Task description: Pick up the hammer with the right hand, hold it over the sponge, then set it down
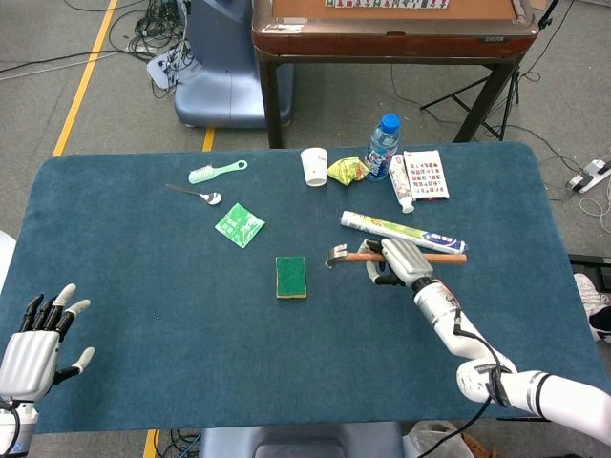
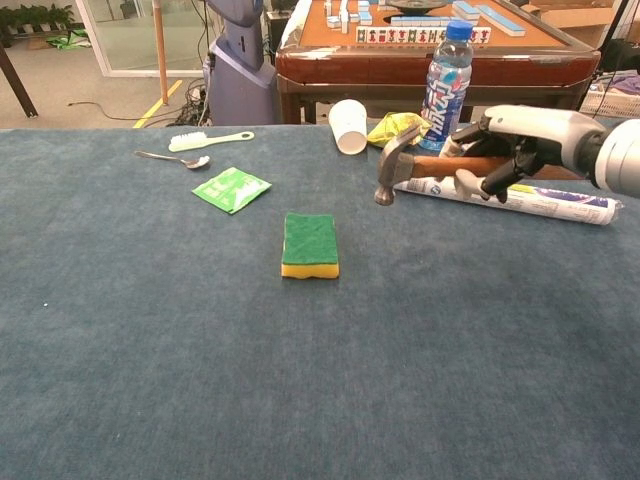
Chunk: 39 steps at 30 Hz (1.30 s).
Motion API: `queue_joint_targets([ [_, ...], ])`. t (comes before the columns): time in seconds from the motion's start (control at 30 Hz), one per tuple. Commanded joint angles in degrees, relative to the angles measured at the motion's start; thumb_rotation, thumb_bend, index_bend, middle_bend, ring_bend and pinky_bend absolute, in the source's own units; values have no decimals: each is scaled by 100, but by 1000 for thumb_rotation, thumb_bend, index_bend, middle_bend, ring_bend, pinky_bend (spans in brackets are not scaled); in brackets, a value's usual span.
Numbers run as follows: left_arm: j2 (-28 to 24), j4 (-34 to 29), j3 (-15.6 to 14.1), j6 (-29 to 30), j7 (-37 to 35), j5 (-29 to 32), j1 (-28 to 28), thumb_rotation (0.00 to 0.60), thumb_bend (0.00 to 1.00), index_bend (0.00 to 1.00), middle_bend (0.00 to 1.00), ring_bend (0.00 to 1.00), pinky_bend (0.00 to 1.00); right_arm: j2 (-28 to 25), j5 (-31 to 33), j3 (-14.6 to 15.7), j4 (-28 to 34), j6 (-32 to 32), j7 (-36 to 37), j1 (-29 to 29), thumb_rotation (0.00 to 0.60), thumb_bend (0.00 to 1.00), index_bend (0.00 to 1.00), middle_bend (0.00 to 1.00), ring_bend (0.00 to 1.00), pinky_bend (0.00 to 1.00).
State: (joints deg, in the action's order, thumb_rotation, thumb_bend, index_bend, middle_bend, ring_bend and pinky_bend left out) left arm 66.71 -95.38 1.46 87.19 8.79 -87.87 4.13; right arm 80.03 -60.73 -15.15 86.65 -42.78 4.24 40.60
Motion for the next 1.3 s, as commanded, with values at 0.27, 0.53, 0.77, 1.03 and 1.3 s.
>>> queue_joint_targets([
  [0.27,-49,-70,-25,45,63,-39,-33,600,221,215,73,93,0,-420,547,-187,157,738,-173,634,600,967,731,859,733,944],
  [0.53,-96,-160,-30,110,139,-40,-80,600,221,215,73,93,0,-361,706,-143,41,1112,-72,950,600,974,733,879,763,966],
  [0.77,-97,-137,-42,165,117,-54,-125,600,222,215,73,93,0,-53,675,-159,-81,970,148,1021,600,974,733,886,774,970],
  [1.03,-102,-122,-61,193,105,-50,-170,600,221,215,73,93,0,241,677,-24,-376,1067,132,1196,600,974,733,892,781,974],
  [1.3,-107,-108,-65,186,97,-28,-192,600,221,215,73,93,0,284,971,132,-533,1304,-72,1471,600,974,733,892,781,975],
])
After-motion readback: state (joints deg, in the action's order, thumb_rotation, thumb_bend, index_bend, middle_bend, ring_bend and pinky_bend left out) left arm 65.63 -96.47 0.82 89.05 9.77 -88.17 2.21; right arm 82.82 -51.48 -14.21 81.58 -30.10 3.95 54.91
